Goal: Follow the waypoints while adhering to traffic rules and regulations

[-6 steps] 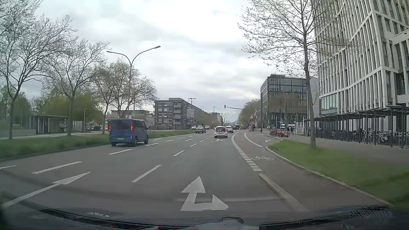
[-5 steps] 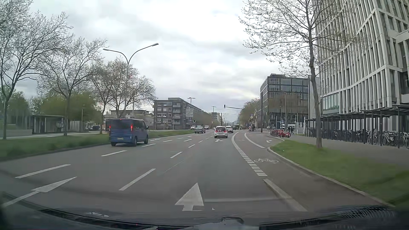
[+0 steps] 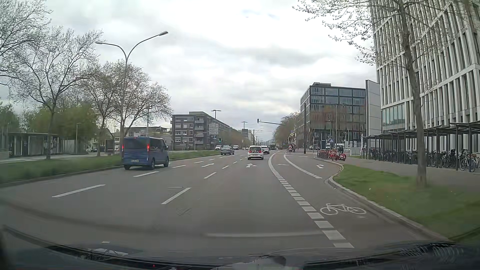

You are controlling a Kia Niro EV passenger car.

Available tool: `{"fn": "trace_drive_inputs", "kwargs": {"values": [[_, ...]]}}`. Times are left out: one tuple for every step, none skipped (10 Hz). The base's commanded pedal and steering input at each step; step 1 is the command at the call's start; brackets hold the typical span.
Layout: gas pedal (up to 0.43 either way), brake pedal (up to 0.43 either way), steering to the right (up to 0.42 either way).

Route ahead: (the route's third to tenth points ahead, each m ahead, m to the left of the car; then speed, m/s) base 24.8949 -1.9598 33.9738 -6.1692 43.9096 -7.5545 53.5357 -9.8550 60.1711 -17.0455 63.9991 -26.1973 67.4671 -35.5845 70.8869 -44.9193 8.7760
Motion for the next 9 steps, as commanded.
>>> {"fn": "trace_drive_inputs", "kwargs": {"values": [[0.008, 0.0, 0.038], [0.008, 0.0, 0.04], [0.008, 0.0, 0.041], [0.008, 0.0, 0.042], [0.02, 0.0, 0.044], [0.02, 0.0, 0.044], [0.02, 0.0, 0.044], [0.02, 0.0, 0.044], [0.028, 0.0, 0.044]]}}
